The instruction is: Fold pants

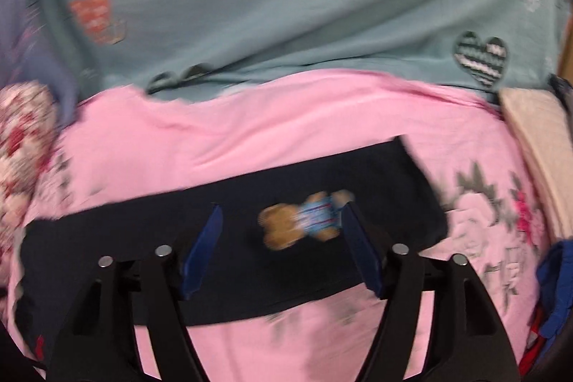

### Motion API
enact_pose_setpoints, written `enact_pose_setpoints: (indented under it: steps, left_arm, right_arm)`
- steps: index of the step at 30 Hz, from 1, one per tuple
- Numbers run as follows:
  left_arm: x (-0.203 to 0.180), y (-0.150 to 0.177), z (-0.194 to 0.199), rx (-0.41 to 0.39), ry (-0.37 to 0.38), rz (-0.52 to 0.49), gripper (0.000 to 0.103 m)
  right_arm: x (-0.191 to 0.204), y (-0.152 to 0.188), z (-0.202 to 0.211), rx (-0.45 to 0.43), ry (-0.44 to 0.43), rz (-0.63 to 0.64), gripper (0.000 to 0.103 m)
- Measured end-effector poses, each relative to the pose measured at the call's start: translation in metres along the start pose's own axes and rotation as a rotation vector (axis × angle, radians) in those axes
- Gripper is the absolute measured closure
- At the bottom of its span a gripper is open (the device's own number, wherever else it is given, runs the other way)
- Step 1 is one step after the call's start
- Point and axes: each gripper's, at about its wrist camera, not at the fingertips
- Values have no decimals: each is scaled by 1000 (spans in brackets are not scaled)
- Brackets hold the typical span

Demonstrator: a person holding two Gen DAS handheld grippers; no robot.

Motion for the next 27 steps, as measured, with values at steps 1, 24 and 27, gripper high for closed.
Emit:
enact_pose_setpoints:
  steps: [1, 24, 27]
  left_arm:
    - [3, 1, 2, -2, 5, 13, 18]
    - [3, -20, 3, -81, -45, 12, 13]
    - [-7, -42, 12, -114, -2, 52, 9]
  right_arm:
    - [14, 5, -1, 21, -32, 17, 31]
    - [104, 22, -40, 143, -159, 106, 28]
    - [103, 3, -51, 111, -182, 95, 16]
Point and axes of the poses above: each gripper's, at about its wrist camera, not at the fingertips, and z roughly against the way its jaws point, x to its left, y to its underside, and after that the axes turned 13 degrees about -y, right-handed
